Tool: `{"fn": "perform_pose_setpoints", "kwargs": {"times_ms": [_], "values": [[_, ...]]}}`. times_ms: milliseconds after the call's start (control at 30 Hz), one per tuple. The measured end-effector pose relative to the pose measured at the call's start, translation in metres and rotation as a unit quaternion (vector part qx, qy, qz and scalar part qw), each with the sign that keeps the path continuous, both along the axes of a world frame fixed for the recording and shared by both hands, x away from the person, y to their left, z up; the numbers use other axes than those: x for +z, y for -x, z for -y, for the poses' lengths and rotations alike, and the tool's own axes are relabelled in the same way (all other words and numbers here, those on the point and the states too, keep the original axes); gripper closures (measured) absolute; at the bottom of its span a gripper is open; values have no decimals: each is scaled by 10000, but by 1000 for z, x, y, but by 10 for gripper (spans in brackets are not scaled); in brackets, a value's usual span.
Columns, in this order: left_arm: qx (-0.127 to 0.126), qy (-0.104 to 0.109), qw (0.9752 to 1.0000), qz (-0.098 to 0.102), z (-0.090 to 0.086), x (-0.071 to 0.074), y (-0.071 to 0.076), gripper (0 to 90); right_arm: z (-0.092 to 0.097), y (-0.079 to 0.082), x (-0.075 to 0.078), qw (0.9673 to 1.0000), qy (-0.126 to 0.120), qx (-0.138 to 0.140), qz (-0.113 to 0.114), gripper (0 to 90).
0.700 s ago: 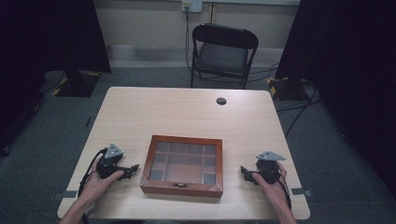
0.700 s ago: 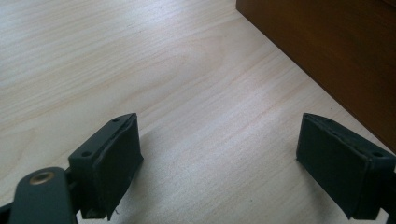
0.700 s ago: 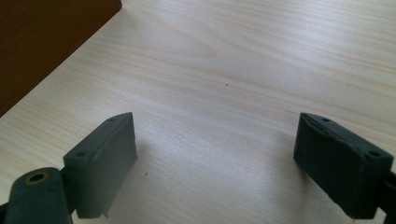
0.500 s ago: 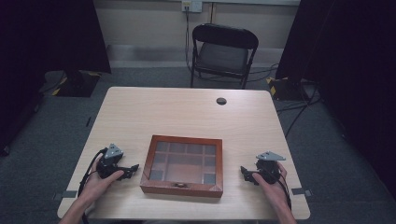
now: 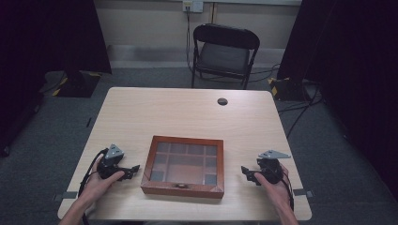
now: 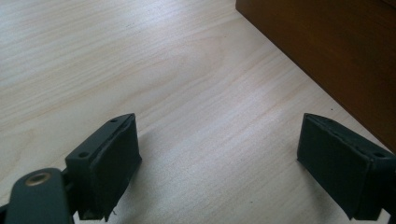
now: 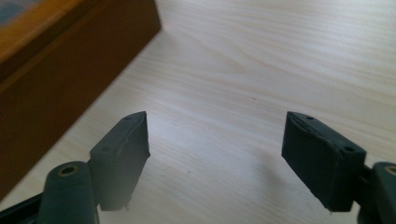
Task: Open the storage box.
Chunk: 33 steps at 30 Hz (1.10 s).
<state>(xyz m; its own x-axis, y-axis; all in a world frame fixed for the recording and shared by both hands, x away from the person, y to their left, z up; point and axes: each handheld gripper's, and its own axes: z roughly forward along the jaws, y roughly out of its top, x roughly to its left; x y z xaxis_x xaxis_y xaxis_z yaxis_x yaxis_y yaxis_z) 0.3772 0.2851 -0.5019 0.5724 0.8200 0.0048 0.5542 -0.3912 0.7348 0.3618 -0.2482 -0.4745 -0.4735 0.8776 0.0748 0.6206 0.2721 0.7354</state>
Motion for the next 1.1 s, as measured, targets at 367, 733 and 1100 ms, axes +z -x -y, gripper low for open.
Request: {"fn": "perform_pose_setpoints", "kwargs": {"times_ms": [367,733,1100], "values": [[-8,1,10000,-14,0,0,0,120,-17,8,29,9982,-353,453,198,313],[-8,13,10000,-10,0,0,0,118,-30,15,48,9947,-525,808,362,388],[0,18,10000,-19,0,0,0,116,-51,21,70,9861,-741,1441,371,522]]}}
